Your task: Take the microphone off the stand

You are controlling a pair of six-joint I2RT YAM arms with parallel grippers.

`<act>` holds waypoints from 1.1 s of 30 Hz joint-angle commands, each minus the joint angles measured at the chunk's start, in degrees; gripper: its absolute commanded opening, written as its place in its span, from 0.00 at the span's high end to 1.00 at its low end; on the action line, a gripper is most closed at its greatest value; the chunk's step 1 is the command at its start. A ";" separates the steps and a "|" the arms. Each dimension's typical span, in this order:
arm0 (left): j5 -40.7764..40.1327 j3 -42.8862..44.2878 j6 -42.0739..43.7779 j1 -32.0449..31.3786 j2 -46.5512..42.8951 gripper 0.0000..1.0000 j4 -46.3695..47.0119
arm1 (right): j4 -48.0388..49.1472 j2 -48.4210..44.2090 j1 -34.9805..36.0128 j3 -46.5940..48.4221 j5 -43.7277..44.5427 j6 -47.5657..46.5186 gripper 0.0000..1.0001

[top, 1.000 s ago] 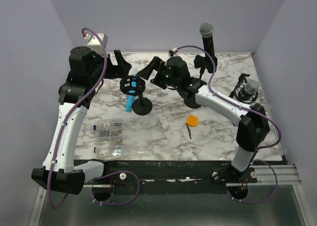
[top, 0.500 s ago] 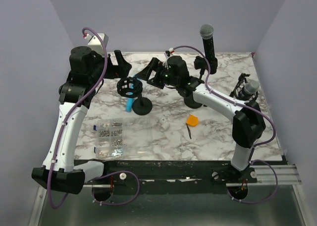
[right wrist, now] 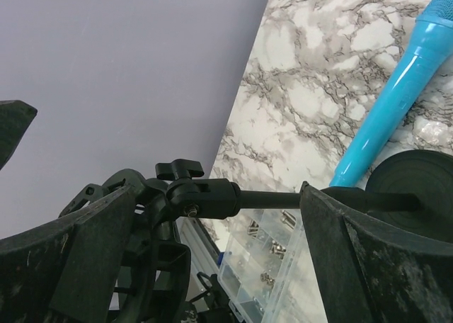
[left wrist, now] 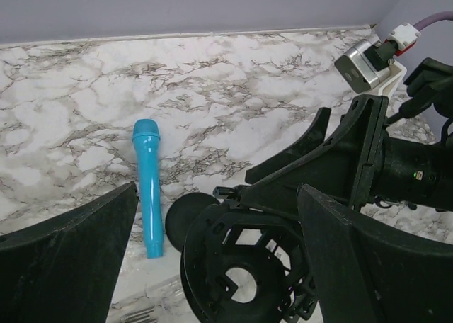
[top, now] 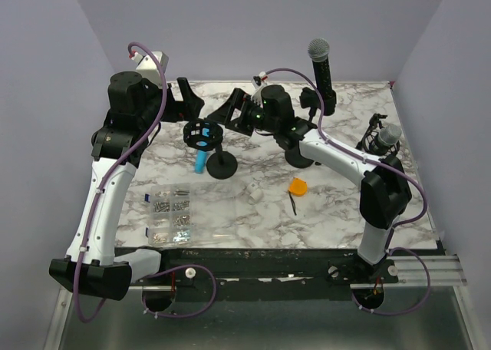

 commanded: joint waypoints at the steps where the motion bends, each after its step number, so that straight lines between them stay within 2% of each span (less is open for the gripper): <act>1: 0.83 -0.44 0.75 -0.35 -0.21 0.07 0.86 | 1.34 0.84 -0.21 -1.01 -3.16 -1.79 0.03; 8: 0.78 -0.44 0.74 -0.35 -0.20 0.07 0.86 | 4.41 1.11 -1.24 -5.06 -3.10 -1.55 0.19; 11: 1.00 -0.43 0.74 -0.35 -0.17 0.07 0.94 | 5.85 1.64 -1.91 -6.72 -3.34 -1.18 0.33; 13: 0.95 -0.36 0.74 -0.35 -0.11 0.07 0.92 | 6.31 2.16 -2.12 -7.28 -3.81 -1.21 0.39; 33: 1.28 -0.43 0.50 -0.35 0.33 0.07 0.90 | 7.69 7.58 -2.14 -13.01 -0.32 -4.94 0.40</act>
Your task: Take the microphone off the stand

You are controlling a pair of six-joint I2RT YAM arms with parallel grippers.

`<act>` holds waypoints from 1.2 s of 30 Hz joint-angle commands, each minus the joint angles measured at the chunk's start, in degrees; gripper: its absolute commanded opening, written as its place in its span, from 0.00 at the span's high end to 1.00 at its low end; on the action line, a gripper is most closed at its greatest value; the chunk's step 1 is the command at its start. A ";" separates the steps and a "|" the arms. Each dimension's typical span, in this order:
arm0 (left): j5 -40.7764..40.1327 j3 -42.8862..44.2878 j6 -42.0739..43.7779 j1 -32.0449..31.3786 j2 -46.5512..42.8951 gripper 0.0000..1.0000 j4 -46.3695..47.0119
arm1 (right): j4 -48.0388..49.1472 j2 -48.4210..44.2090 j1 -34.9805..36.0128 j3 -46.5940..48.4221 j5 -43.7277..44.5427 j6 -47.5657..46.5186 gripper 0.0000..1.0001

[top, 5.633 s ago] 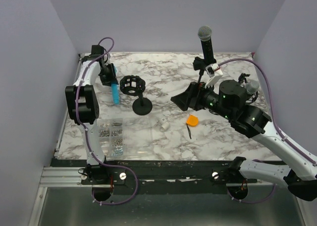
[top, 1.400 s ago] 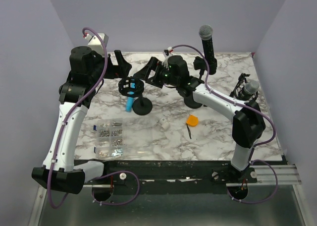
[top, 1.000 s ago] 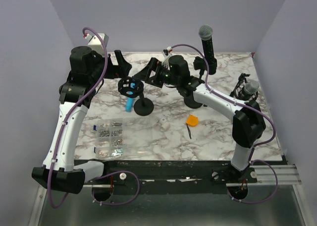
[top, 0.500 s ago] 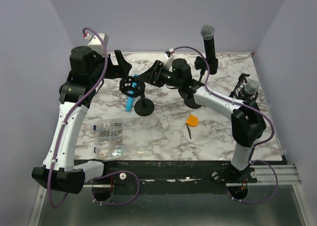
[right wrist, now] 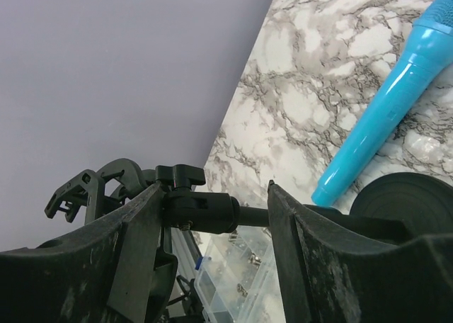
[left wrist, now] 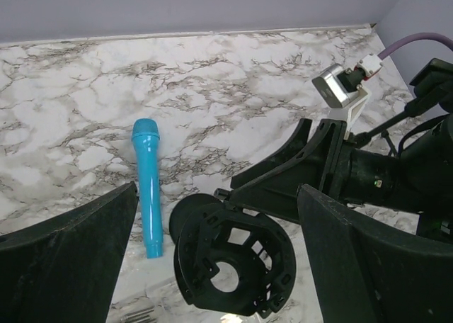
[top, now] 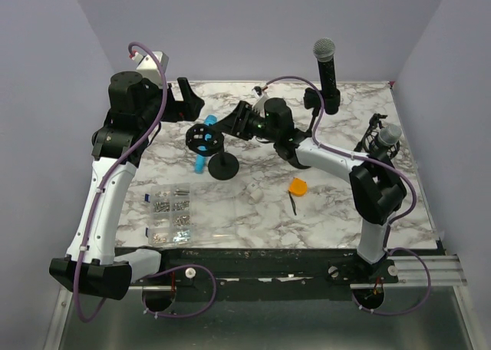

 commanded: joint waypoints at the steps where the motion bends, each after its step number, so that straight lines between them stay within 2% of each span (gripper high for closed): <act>1: 1.32 -0.45 0.40 -0.35 0.24 0.07 0.94 | -8.31 5.25 -0.26 -3.76 2.58 -4.20 0.40; 20: 1.68 -0.46 0.29 -0.35 0.60 0.07 0.99 | -9.60 8.55 -0.22 -3.03 3.74 -5.63 0.37; 23: 1.68 -0.51 0.30 -0.35 0.62 0.07 0.97 | -11.15 8.14 -0.20 -1.31 2.93 -5.58 0.32; 28: 1.69 -0.44 0.26 -0.35 0.53 0.07 0.86 | -16.25 4.57 -0.02 1.97 3.34 -6.03 0.18; 33: 1.78 -0.51 0.13 -0.30 0.49 0.07 1.03 | -26.81 0.92 0.90 7.38 6.74 -9.32 0.06; 36: 1.86 -0.60 0.12 -0.35 0.66 0.07 1.03 | -31.33 -1.30 1.22 9.72 7.31 -10.94 0.04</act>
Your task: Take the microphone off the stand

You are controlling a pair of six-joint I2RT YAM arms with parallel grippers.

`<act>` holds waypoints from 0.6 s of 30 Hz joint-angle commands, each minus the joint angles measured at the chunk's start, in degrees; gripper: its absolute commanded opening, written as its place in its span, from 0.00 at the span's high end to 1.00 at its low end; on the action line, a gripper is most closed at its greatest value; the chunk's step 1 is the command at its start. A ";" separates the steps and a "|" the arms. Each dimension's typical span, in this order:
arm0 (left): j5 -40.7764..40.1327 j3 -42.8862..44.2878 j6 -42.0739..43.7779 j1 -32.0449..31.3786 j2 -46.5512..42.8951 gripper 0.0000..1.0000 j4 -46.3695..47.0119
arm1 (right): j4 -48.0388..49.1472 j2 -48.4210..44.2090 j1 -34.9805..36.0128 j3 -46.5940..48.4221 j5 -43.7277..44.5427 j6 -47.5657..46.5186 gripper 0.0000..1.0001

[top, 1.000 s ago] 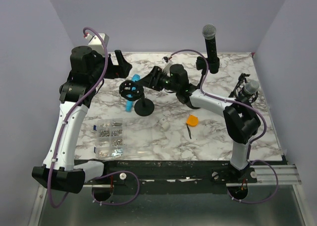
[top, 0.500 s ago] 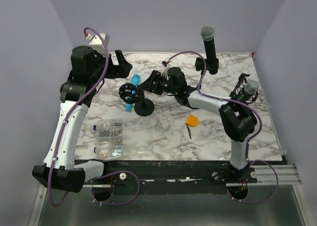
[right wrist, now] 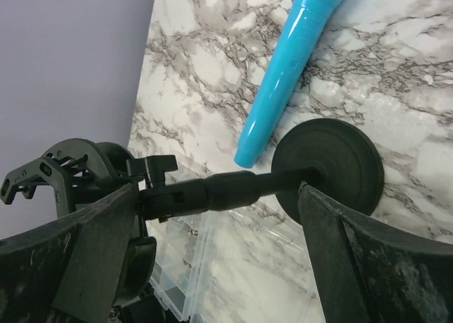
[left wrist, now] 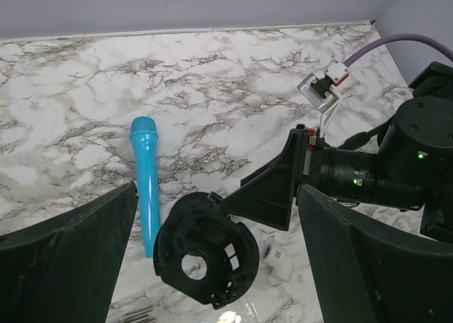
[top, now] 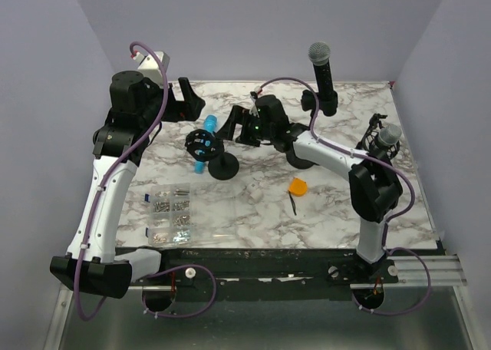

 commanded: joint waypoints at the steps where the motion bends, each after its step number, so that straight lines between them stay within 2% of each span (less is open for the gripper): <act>1: 1.47 -0.56 0.17 -0.43 0.13 0.07 1.04 | -13.03 -4.83 0.77 4.07 3.69 -4.55 0.03; 12: 0.68 -0.58 0.43 -1.87 0.60 0.07 0.86 | -27.68 -10.70 1.02 15.16 8.10 -13.44 0.00; 18: -0.70 -0.60 1.13 -2.88 0.93 0.07 0.52 | -31.93 -6.20 1.01 26.11 2.61 -19.80 0.00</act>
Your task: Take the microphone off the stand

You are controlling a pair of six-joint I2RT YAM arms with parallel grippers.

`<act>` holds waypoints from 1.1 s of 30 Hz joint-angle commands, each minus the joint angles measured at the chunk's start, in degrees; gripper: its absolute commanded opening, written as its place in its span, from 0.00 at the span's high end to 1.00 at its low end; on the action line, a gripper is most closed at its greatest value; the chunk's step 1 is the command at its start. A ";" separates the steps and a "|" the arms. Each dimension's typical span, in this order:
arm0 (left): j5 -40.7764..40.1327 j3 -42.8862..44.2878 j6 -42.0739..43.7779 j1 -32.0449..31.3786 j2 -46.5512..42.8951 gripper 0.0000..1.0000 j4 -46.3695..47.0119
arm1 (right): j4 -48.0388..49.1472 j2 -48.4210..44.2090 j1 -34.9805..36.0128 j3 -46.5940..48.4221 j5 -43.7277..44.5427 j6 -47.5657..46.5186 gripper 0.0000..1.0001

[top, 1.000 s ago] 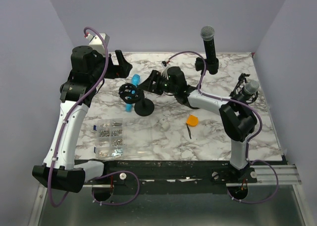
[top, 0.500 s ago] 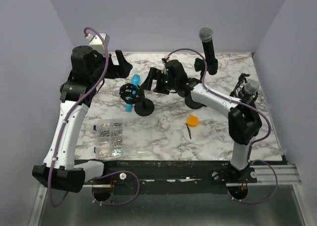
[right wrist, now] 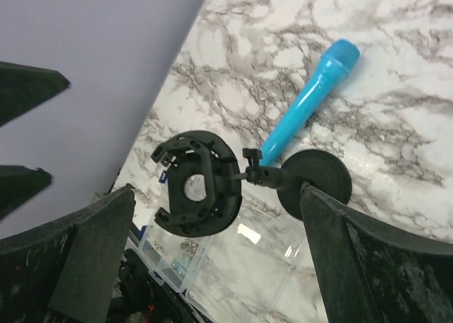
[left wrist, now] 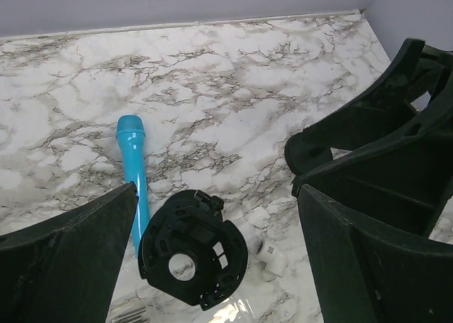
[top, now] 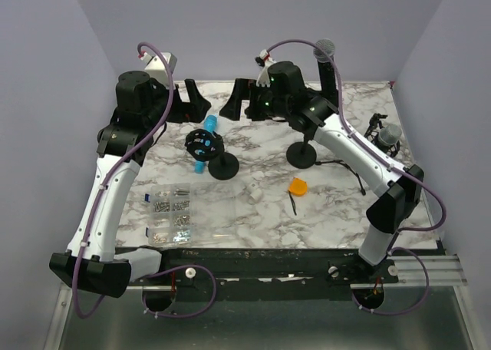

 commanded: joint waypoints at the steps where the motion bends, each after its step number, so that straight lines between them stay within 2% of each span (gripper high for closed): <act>1: -0.81 -0.54 1.15 -0.99 0.51 0.07 0.42 | -7.41 4.66 0.31 9.86 -3.05 -7.02 0.00; 6: -1.56 -0.53 1.33 -1.37 0.56 0.07 0.28 | -13.87 10.04 0.29 22.94 -6.55 -9.59 0.00; 11: -1.39 -0.81 0.94 -1.37 0.25 0.07 0.73 | -17.67 9.07 0.26 30.83 -10.20 -9.90 0.00; 15: -0.16 -0.93 0.20 -1.37 0.19 0.07 1.12 | -16.78 3.85 0.32 31.80 -13.45 -9.14 0.00; 18: -0.23 -1.27 -0.03 -1.37 -0.01 0.07 1.47 | -15.90 -1.39 0.28 29.09 -10.61 -9.30 0.00; 21: 0.30 -1.87 -0.63 -1.43 -0.34 0.07 2.31 | -16.31 -7.89 0.25 24.71 -4.73 -10.03 0.00; 24: 0.46 -2.69 -0.95 -1.87 -0.55 0.07 3.29 | -15.78 -16.08 0.27 15.65 4.37 -11.62 0.00; 30: -1.36 -3.16 -0.27 -3.75 -0.61 0.07 3.45 | -15.20 -29.46 0.30 -0.84 31.85 -16.39 0.00; 33: -2.49 -3.42 0.23 -4.84 -0.70 0.07 3.66 | -15.37 -34.13 0.31 -6.80 41.38 -18.38 0.00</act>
